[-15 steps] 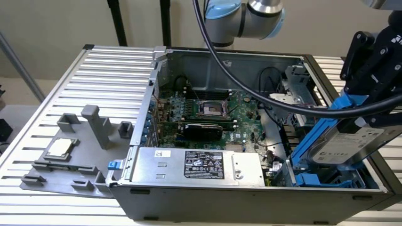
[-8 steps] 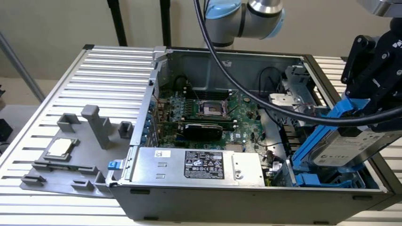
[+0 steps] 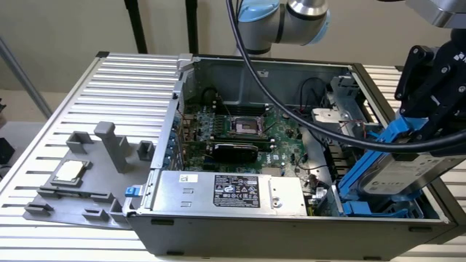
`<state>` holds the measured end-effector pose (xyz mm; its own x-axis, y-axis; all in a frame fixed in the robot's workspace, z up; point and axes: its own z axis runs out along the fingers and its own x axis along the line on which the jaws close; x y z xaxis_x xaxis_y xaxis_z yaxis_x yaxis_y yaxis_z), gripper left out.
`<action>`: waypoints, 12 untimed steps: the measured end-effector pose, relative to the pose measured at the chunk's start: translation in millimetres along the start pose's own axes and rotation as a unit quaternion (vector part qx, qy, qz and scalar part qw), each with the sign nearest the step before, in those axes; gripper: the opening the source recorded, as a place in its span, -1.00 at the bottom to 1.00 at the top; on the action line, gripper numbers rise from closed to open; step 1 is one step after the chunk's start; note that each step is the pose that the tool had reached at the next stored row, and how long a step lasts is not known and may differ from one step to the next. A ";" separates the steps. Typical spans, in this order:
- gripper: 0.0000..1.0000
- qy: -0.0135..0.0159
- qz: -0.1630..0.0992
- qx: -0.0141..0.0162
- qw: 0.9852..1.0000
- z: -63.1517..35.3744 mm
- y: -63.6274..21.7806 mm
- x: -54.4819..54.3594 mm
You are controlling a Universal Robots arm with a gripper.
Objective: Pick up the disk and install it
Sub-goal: 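Insert the disk into the insertion slot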
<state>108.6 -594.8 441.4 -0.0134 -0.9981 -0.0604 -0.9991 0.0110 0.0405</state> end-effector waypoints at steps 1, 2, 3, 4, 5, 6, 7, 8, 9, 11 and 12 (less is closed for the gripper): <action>-0.35 0.000 0.000 0.000 1.000 0.6 -0.1 0.0; -0.35 0.000 0.000 0.000 1.000 1.3 -0.1 0.1; -0.35 0.000 -0.001 0.000 1.000 2.0 -0.1 0.1; -0.35 0.000 -0.001 0.000 1.000 2.6 -0.2 0.1; -0.35 0.000 -0.001 0.000 1.000 3.3 -0.2 0.1; -0.35 0.000 -0.001 0.000 1.000 4.0 -0.2 0.0; -0.35 0.000 -0.001 0.000 1.000 4.5 -0.2 -0.1; -0.35 0.000 -0.001 0.000 1.000 5.0 -0.2 -0.4; -0.35 0.000 -0.001 0.000 1.000 5.6 -0.3 -0.7; -0.35 0.000 -0.002 0.000 1.000 6.7 -0.3 -1.3; -0.35 0.000 -0.002 0.000 1.000 7.2 -0.3 -1.7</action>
<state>108.7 -592.6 434.2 -0.0097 -0.9981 -0.0603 -0.9992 0.0072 0.0405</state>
